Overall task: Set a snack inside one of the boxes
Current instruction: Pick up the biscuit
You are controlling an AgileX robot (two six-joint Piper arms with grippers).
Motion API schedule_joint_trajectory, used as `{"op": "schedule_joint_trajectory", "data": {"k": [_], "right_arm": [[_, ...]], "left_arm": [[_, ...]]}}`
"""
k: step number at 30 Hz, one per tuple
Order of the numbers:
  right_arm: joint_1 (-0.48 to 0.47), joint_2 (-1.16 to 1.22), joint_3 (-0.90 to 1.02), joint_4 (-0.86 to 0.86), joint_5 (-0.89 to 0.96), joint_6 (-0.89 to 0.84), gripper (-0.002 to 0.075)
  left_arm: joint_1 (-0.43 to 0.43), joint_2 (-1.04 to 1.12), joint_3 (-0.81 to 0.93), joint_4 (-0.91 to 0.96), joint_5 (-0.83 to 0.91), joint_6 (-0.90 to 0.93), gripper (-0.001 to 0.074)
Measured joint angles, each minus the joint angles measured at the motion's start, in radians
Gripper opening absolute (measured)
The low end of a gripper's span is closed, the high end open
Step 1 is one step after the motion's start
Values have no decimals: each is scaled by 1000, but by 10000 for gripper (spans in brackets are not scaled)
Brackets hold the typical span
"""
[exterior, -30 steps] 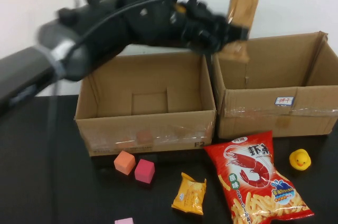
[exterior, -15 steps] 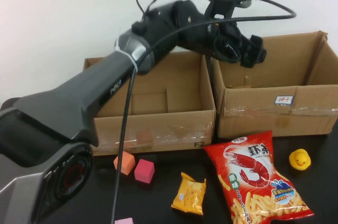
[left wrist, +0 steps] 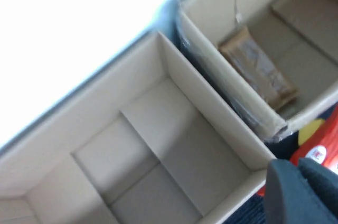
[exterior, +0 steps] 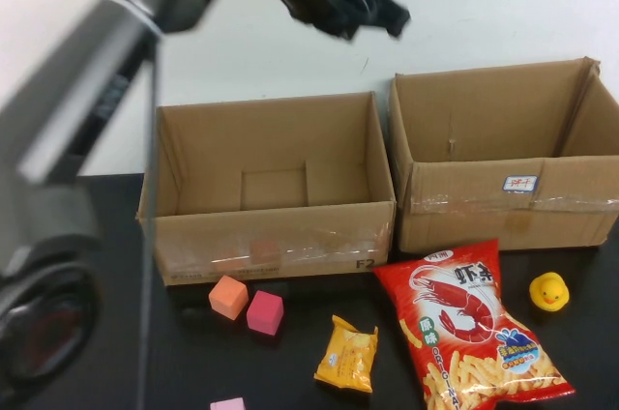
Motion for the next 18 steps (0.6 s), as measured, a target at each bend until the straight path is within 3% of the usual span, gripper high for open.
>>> {"op": "schedule_joint_trajectory", "data": {"k": [9, 13, 18], "right_arm": [[0, 0, 0, -31, 64, -14, 0], [0, 0, 0, -33, 75, -15, 0], [0, 0, 0, -33, 75, -15, 0]], "left_arm": [[-26, -280, 293, 138, 2, -7, 8], [-62, -452, 588, 159, -42, -26, 6], [-91, -697, 1012, 141, -292, -161, 0]]}}
